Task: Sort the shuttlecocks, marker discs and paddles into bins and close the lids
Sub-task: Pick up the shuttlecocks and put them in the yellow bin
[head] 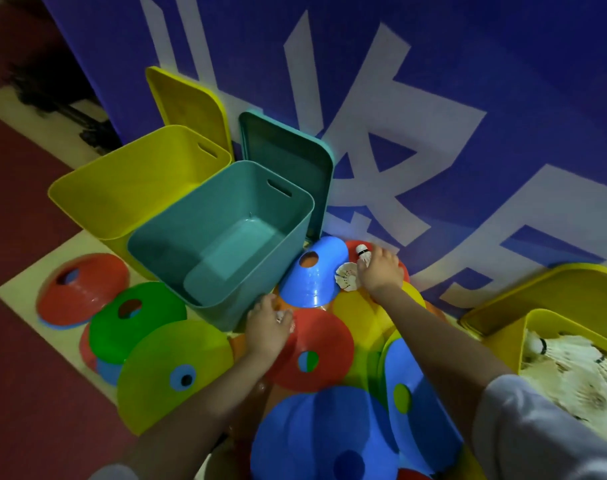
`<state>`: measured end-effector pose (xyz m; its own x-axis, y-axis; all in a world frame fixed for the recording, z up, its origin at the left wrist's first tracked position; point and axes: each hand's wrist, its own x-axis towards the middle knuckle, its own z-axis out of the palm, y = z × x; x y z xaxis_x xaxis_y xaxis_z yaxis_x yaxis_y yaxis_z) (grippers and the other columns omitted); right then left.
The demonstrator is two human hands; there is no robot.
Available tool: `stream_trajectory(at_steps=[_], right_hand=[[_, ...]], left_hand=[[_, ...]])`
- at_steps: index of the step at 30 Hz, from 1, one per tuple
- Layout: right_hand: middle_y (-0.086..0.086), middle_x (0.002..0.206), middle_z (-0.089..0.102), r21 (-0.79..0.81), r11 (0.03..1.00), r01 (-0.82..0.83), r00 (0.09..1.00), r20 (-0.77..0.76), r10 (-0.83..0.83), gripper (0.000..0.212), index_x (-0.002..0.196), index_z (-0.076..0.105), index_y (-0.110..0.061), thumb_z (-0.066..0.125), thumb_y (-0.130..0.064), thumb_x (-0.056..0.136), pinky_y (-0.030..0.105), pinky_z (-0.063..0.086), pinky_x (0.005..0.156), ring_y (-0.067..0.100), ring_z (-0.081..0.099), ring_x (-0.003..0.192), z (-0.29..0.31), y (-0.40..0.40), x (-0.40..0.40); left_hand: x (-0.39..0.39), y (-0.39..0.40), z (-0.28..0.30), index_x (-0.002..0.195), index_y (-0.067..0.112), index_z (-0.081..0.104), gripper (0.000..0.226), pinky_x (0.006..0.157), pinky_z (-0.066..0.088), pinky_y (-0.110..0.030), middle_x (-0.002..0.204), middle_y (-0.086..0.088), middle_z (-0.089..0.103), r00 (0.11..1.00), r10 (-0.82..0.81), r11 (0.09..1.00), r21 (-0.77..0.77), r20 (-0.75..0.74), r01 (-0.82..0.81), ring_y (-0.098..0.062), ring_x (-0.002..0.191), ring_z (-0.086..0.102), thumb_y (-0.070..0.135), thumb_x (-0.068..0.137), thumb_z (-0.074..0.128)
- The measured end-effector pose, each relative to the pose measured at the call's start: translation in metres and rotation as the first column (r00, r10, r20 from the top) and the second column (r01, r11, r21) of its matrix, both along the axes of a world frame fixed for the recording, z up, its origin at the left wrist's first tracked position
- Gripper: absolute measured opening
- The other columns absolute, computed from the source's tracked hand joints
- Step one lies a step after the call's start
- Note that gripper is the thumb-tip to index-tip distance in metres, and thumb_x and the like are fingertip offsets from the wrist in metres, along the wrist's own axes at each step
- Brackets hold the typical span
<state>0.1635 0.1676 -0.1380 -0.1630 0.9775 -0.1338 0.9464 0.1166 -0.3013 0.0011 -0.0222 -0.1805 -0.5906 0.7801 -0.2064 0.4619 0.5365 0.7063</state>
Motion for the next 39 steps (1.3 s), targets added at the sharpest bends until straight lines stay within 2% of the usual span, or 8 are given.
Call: stream_trajectory(at_steps=[5,11,18,22,24,33,37,39], right_hand=[[0.020,0.136,0.043,-0.069,0.997,0.025,0.997,0.069,-0.021,0.049,0.129,0.049,-0.004,0.043,-0.041,0.096,0.044,0.036,0.102,0.037,0.037,0.126,-0.011,0.009,0.004],[0.018,0.112,0.063,-0.150,0.988,0.033,0.982,-0.178,-0.059,0.039,0.114,0.048,-0.007,0.054,-0.037,0.092,0.040,0.045,0.081,0.038,0.058,0.104,-0.015,0.005,0.019],[0.004,0.106,0.066,0.063,0.997,0.041,0.865,-0.501,-0.004,0.030,0.113,0.052,-0.023,0.049,-0.044,0.092,0.044,0.050,0.081,0.028,0.061,0.097,0.023,-0.009,0.052],[-0.003,0.101,0.064,0.116,0.986,0.122,0.765,-0.643,-0.019,0.031,0.114,0.053,-0.023,0.049,-0.047,0.094,0.041,0.053,0.076,0.017,0.061,0.091,0.053,-0.030,0.078],[-0.006,0.099,0.062,0.124,0.980,0.158,0.721,-0.693,-0.028,0.029,0.113,0.054,-0.023,0.051,-0.044,0.094,0.036,0.051,0.075,0.014,0.060,0.090,0.066,-0.045,0.097],[-0.009,0.098,0.064,0.171,0.941,0.292,0.602,-0.797,-0.042,0.016,0.107,0.058,-0.024,0.059,-0.032,0.093,0.025,0.047,0.074,0.005,0.060,0.088,0.102,-0.123,0.227],[-0.012,0.104,0.067,0.187,0.906,0.381,0.630,-0.769,-0.106,0.026,0.111,0.064,-0.025,0.061,-0.041,0.090,0.026,0.048,0.082,0.004,0.061,0.097,0.105,-0.148,0.309],[-0.008,0.108,0.067,0.157,0.885,0.439,0.629,-0.757,-0.178,0.032,0.115,0.064,-0.024,0.059,-0.043,0.091,0.030,0.049,0.086,0.008,0.061,0.101,0.105,-0.160,0.346]], left_hand=[[-0.006,0.014,-0.005,0.076,0.013,0.070,0.044,0.083,0.050,-0.038,0.081,-0.013,0.070,0.964,0.183,0.977,-0.141,0.193,-0.157,-0.034,0.087,0.063,0.045,0.074,0.039],[0.010,0.017,0.029,0.053,0.017,0.052,0.036,0.037,0.034,-0.010,0.035,0.013,0.052,0.958,0.147,0.982,-0.149,0.247,-0.113,0.000,0.038,0.053,0.012,0.089,0.053],[0.027,0.017,0.051,0.070,0.008,0.065,0.029,0.063,0.043,-0.032,0.065,-0.006,0.064,0.970,0.035,0.995,0.086,0.241,-0.057,-0.016,0.062,0.058,0.032,0.086,0.064],[0.056,0.016,0.076,0.086,0.021,0.066,0.002,0.068,0.044,-0.012,0.087,0.005,0.069,0.949,-0.099,0.966,0.259,0.300,0.019,-0.006,0.082,0.064,0.019,0.087,0.066],[0.075,0.015,0.092,0.087,0.026,0.063,0.013,0.067,0.043,-0.009,0.087,0.009,0.067,0.942,-0.145,0.944,0.328,0.303,0.040,0.000,0.080,0.062,0.013,0.088,0.065],[0.180,0.015,0.128,0.103,0.018,0.062,0.019,0.069,0.043,-0.004,0.094,0.014,0.060,0.844,-0.298,0.880,0.471,0.445,0.063,-0.007,0.087,0.057,0.012,0.086,0.067],[0.241,0.005,0.144,0.111,0.018,0.062,0.023,0.075,0.052,-0.025,0.099,0.005,0.062,0.750,-0.418,0.867,0.472,0.513,0.160,-0.009,0.086,0.061,0.013,0.089,0.063],[0.272,0.001,0.151,0.111,0.018,0.061,0.023,0.069,0.051,-0.021,0.099,0.004,0.063,0.727,-0.479,0.841,0.495,0.492,0.219,-0.010,0.085,0.060,0.012,0.089,0.062]])
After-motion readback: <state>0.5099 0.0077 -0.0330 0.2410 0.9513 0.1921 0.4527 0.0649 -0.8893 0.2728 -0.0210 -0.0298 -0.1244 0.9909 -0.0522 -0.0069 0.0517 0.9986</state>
